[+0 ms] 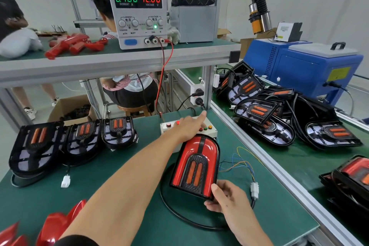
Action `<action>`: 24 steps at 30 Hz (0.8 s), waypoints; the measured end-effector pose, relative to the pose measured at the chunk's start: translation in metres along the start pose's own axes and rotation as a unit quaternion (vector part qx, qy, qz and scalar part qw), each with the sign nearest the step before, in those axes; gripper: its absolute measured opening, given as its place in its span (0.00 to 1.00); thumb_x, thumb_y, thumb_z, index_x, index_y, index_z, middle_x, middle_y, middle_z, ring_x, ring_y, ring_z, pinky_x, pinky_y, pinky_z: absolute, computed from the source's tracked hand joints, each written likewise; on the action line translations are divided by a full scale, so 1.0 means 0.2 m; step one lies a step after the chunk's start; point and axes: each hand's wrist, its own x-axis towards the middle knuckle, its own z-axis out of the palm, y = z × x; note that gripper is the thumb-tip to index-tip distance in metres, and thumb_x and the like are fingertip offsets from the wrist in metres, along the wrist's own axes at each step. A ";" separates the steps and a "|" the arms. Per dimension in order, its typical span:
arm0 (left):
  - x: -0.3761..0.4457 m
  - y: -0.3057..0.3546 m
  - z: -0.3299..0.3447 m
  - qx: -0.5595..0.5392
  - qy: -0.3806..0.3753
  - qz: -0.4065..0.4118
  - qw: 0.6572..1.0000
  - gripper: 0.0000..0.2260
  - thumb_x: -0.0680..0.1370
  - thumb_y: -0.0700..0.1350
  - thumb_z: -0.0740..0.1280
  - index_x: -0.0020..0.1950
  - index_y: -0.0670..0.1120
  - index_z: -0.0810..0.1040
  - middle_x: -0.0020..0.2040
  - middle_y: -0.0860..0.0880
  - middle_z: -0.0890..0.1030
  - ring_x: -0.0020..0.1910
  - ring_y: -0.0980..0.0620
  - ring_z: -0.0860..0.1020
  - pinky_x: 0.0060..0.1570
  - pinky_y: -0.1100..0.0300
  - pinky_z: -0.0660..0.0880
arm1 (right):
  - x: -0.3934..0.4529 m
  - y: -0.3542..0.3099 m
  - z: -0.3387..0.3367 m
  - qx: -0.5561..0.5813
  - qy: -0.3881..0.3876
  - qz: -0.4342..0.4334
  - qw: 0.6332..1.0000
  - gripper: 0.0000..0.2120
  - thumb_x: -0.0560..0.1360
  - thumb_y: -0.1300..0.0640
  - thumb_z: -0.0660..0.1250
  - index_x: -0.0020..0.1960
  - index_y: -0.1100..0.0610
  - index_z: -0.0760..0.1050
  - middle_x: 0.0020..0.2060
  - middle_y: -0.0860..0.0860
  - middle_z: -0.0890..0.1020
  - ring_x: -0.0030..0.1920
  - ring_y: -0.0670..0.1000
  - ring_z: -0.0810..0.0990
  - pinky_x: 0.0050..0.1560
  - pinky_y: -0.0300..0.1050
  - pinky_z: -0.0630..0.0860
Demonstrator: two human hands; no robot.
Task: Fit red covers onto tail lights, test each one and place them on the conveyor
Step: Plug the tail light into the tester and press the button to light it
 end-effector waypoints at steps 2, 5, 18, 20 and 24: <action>-0.03 0.01 0.01 -0.041 0.092 0.033 0.994 0.32 0.84 0.64 0.46 0.54 0.51 0.87 0.65 0.42 0.80 0.68 0.42 0.73 0.73 0.43 0.63 | -0.01 0.00 0.00 0.002 -0.002 -0.001 1.000 0.07 0.82 0.62 0.65 0.53 0.63 0.80 0.40 0.57 0.86 0.37 0.57 0.86 0.41 0.45 0.84; -0.08 -0.02 0.00 -0.144 0.159 0.074 0.974 0.30 0.86 0.60 0.49 0.50 0.46 0.86 0.54 0.48 0.82 0.58 0.50 0.76 0.61 0.54 0.68 | -0.01 0.00 0.00 0.000 -0.003 0.000 1.000 0.07 0.82 0.61 0.65 0.54 0.63 0.80 0.41 0.55 0.87 0.38 0.56 0.86 0.41 0.44 0.84; -0.53 -0.31 0.05 -0.200 0.082 -0.083 0.973 0.29 0.85 0.63 0.49 0.53 0.45 0.83 0.41 0.47 0.86 0.35 0.52 0.82 0.44 0.54 0.81 | -0.04 -0.01 -0.01 -0.021 -0.021 -0.019 0.999 0.08 0.82 0.60 0.64 0.53 0.61 0.81 0.43 0.56 0.87 0.38 0.55 0.85 0.41 0.41 0.82; -0.61 -0.31 0.09 -0.258 0.029 -0.107 0.960 0.31 0.83 0.68 0.49 0.53 0.49 0.85 0.42 0.52 0.88 0.39 0.56 0.85 0.42 0.59 0.78 | -0.04 -0.01 -0.01 -0.029 -0.031 -0.028 0.999 0.08 0.83 0.60 0.64 0.53 0.61 0.81 0.44 0.56 0.86 0.38 0.54 0.84 0.41 0.41 0.81; -0.72 -0.31 0.17 -0.363 0.049 -0.115 0.923 0.29 0.84 0.65 0.51 0.56 0.48 0.85 0.48 0.50 0.88 0.48 0.53 0.87 0.56 0.53 0.80 | -0.06 -0.02 0.01 -0.071 -0.063 -0.041 0.995 0.09 0.83 0.59 0.63 0.55 0.58 0.82 0.45 0.55 0.87 0.38 0.54 0.85 0.42 0.43 0.81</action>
